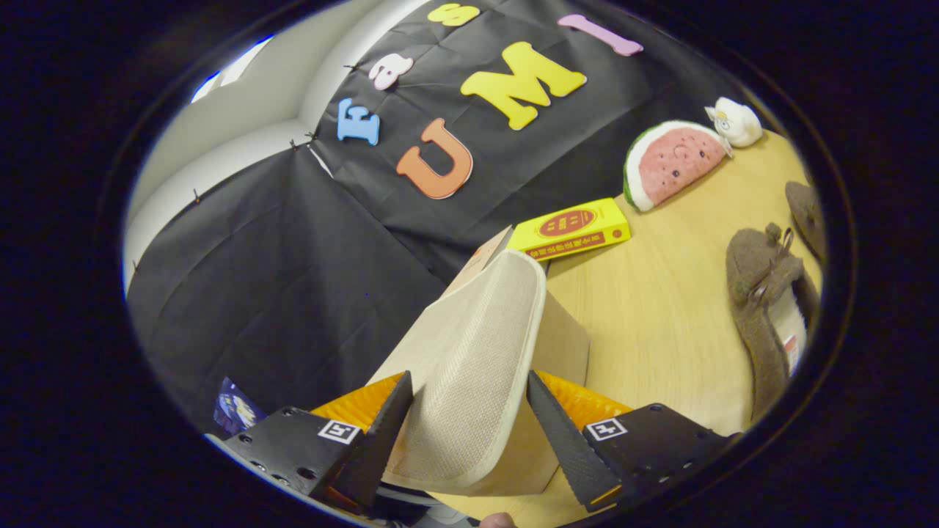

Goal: Open the storage box then place both shoes into the box .Put the left shoe in first, then the right shoe, with the right side of both shoes facing outward in a uniform manner.

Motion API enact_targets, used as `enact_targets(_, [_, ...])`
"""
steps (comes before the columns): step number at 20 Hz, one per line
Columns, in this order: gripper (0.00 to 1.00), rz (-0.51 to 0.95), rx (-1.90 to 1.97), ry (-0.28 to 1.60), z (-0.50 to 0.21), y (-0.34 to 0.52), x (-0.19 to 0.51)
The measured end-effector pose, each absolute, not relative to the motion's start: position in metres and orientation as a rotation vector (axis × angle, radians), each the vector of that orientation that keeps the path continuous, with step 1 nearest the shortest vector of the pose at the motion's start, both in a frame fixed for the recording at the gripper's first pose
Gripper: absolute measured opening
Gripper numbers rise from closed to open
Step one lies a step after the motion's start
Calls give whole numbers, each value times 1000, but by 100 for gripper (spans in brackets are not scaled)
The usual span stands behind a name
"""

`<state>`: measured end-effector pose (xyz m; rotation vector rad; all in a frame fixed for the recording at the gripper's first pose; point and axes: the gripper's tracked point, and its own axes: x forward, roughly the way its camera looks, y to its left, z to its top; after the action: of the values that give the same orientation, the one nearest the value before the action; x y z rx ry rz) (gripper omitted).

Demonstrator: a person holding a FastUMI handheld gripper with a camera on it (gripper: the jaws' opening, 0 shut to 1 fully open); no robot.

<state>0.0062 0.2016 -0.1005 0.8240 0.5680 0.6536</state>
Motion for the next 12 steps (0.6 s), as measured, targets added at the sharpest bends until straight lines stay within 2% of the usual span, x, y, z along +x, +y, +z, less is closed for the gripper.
enact_targets(4, [93, 666, 950, 620, -99, 200, 5])
enact_targets(7, [66, 669, 977, 615, -91, 188, 7])
enact_targets(11, [14, 614, 979, 545, -69, 169, 15])
enact_targets(12, [14, 610, 943, 549, -67, 170, 16])
